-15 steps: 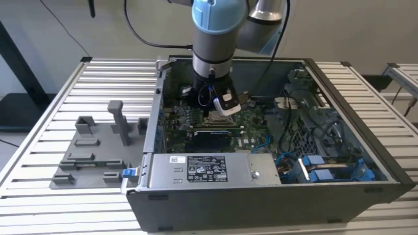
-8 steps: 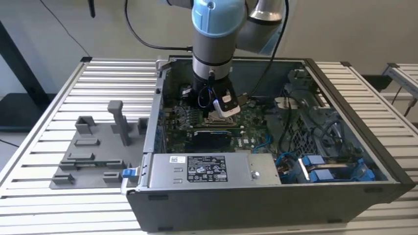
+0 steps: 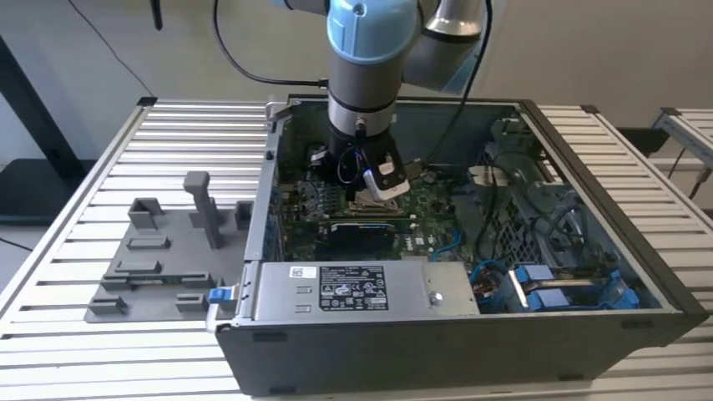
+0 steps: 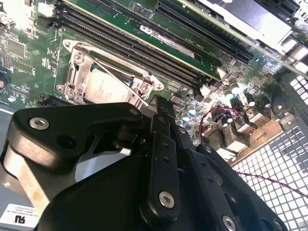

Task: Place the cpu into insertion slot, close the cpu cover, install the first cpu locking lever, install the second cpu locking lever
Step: 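Install the second cpu locking lever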

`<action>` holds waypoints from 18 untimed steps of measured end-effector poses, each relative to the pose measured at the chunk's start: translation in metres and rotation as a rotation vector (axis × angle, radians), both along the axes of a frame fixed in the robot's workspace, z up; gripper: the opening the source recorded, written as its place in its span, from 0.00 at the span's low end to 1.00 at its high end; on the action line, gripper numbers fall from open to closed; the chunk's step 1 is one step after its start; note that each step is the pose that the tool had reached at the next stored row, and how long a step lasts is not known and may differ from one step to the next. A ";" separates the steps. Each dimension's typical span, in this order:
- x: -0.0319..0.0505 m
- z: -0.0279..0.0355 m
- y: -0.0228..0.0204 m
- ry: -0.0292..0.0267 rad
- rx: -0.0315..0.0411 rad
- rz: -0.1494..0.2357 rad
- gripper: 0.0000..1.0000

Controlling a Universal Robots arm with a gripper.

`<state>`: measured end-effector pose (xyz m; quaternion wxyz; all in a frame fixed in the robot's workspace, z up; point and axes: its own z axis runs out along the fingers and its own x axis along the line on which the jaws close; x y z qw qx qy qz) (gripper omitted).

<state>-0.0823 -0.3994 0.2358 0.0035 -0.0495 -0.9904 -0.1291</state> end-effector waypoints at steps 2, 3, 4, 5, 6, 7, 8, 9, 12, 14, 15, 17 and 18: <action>0.0000 0.0000 0.0001 0.0001 -0.0001 0.000 0.11; 0.0000 0.0000 0.0002 0.0001 -0.0001 0.000 0.11; 0.0000 -0.0001 0.0006 0.0001 0.0000 0.000 0.11; -0.0002 -0.0001 0.0010 0.0001 -0.0001 0.000 0.11; -0.0003 -0.0003 0.0013 0.0001 -0.0001 0.000 0.11; -0.0004 -0.0006 0.0017 0.0001 0.0000 0.000 0.11; -0.0007 -0.0010 0.0021 0.0000 0.0001 0.000 0.11; -0.0011 -0.0016 0.0024 0.0000 0.0001 0.000 0.11; -0.0029 -0.0038 0.0036 -0.0001 -0.0001 0.000 0.11; -0.0040 -0.0055 0.0045 0.0000 -0.0007 0.000 0.11; -0.0044 -0.0065 0.0050 0.0001 -0.0012 0.000 0.11; -0.0053 -0.0087 0.0057 0.0003 -0.0022 0.000 0.11; -0.0056 -0.0099 0.0061 0.0003 -0.0024 0.000 0.11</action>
